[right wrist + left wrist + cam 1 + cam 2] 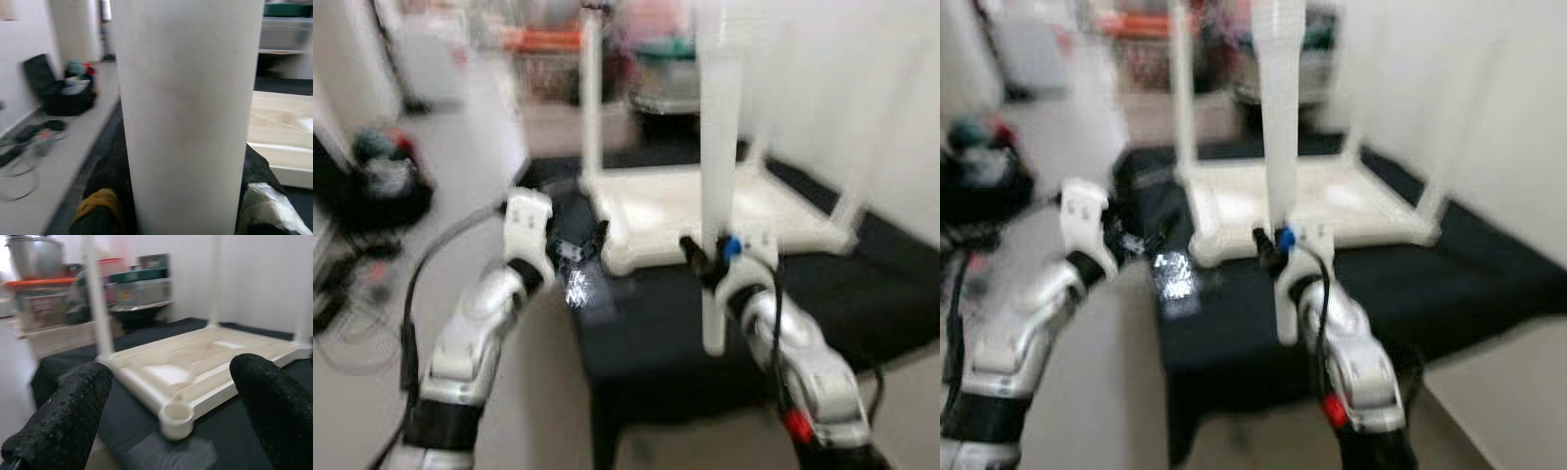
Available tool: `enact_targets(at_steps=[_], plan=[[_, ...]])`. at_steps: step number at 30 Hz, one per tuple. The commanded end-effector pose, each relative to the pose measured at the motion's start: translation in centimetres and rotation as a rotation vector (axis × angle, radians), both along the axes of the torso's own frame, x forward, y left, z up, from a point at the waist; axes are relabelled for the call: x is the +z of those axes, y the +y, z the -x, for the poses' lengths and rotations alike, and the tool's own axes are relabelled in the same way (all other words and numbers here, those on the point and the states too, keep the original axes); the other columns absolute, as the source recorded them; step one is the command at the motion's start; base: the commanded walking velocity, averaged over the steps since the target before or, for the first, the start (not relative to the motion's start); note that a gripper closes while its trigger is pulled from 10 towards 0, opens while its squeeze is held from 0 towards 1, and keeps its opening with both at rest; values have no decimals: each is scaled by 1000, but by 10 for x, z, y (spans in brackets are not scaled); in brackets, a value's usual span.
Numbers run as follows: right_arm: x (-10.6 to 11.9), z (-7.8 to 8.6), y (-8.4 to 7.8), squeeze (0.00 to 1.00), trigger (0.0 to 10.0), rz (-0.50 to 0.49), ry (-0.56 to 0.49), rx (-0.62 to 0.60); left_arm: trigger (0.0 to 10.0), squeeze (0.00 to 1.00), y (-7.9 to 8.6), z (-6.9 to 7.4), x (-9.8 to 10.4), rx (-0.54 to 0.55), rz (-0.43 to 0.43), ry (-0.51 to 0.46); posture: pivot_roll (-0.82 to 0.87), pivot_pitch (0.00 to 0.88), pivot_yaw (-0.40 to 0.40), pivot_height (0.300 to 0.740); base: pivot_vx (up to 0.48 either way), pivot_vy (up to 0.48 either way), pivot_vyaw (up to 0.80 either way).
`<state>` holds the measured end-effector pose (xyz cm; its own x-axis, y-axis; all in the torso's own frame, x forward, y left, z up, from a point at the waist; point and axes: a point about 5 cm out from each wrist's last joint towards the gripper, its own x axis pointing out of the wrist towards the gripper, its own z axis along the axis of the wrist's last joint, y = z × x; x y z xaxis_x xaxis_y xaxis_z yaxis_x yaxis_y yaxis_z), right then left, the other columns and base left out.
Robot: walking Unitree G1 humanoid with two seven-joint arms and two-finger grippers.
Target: Building children table
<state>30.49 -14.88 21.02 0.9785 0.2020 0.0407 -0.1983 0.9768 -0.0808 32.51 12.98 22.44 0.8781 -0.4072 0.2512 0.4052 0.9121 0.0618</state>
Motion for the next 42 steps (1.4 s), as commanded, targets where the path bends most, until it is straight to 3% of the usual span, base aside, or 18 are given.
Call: enact_targets(at_steps=[1, 10, 12, 13, 15, 18, 21, 31, 42], plan=[[1, 0, 0, 0, 10000, 33, -20, 3, 10000, 0, 0, 1, -3, -2, 10, 18, 61, 0, -61, 740, 0, 0, 712], [-5, -1, -4, 0, 10000, 83, -14, -22, 10000, 0, 0, 2, 0, -47, 86, 45, 63, 0, -62, 740, 0, 0, 158], [-5, -1, -5, 0, 10000, 194, -50, -32, 10000, 0, -1, 5, 4, -89, 116, 41, 64, 0, -64, 740, 0, 0, 0], [-5, -1, -5, 0, 10000, 194, -50, -32, 10000, 0, -1, 5, 4, -89, 116, 41, 64, 0, -64, 740, 0, 0, 0], [-7, -1, -5, 0, 10000, 342, -94, -32, 10000, 0, -2, 7, 9, -140, 174, 38, 66, 0, -65, 740, 0, 0, 0], [-9, -1, -5, 0, 10000, 367, -97, -25, 10000, 0, -2, 8, 11, -159, 197, 36, 66, 0, -65, 740, 0, 0, 0], [-10, -2, -2, 0, 10000, 438, -115, -6, 10000, 0, -9, 15, 18, -292, 324, 50, 68, 0, -67, 740, 0, 0, 0], [-16, -5, 4, 0, 10000, 468, -105, 14, 10000, 0, -15, 23, 23, -404, 360, 52, 68, 0, -67, 740, 0, 0, 0], [-20, -1, 17, 0, 10000, 527, -134, 115, 10000, 0, -25, 7, 28, -414, 425, 48, 54, 0, -60, 740, 0, 0, 0]])
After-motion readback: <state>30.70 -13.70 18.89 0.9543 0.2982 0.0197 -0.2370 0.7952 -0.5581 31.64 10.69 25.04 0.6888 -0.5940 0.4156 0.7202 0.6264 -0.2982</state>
